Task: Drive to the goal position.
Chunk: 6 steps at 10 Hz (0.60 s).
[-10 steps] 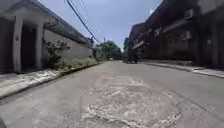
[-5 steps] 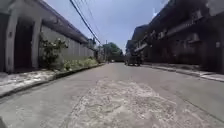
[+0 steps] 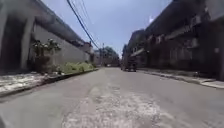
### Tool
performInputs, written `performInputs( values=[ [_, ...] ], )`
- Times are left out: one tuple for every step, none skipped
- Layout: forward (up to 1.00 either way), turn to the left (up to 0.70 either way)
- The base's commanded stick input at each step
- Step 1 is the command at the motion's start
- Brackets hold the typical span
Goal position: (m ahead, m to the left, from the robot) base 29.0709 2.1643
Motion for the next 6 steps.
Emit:
performInputs(
  values=[
    [1.00,0.01],
    [1.00,0.01],
    [1.00,0.01],
    [1.00,0.01],
    [1.00,0.01],
    [1.00,0.01]
  ],
)
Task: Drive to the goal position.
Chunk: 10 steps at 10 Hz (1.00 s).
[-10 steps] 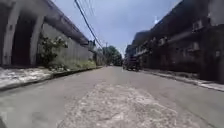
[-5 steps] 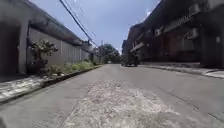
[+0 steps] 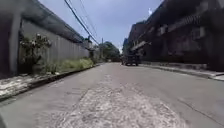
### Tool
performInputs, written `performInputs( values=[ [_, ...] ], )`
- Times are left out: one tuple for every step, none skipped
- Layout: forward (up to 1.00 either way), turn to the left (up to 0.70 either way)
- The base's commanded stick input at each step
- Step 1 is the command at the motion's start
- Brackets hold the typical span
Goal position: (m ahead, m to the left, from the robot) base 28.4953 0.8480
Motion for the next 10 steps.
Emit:
performInputs(
  values=[
    [1.00,0.01],
    [1.00,0.01],
    [1.00,0.01],
    [1.00,0.01],
    [1.00,0.01],
    [1.00,0.01],
    [1.00,0.01],
    [1.00,0.01],
    [1.00,0.01],
    [1.00,0.01]
  ],
)
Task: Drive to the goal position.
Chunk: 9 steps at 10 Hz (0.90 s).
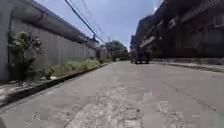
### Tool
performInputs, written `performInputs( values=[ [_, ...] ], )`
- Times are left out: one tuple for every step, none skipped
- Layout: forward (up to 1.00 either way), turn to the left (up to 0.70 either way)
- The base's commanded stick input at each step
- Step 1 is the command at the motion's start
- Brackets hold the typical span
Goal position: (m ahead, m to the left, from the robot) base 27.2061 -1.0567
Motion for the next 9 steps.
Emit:
performInputs(
  values=[
    [1.00,0.01],
    [1.00,0.01],
    [1.00,0.01],
    [1.00,-0.26],
    [1.00,-0.39],
    [1.00,-0.13],
    [1.00,0.01],
    [1.00,0.01],
    [1.00,0.01]
  ],
)
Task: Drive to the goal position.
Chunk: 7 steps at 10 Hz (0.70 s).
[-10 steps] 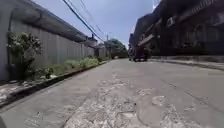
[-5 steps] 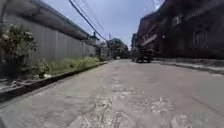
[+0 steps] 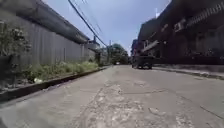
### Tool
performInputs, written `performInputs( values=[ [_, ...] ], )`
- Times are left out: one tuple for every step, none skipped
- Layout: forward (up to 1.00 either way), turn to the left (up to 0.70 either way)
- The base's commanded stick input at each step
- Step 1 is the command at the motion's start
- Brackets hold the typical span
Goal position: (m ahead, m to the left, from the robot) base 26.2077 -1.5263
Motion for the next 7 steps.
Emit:
performInputs(
  values=[
    [1.00,0.01],
    [1.00,0.01],
    [1.00,0.01],
    [1.00,0.01],
    [1.00,0.01],
    [1.00,0.01],
    [1.00,0.01]
  ],
)
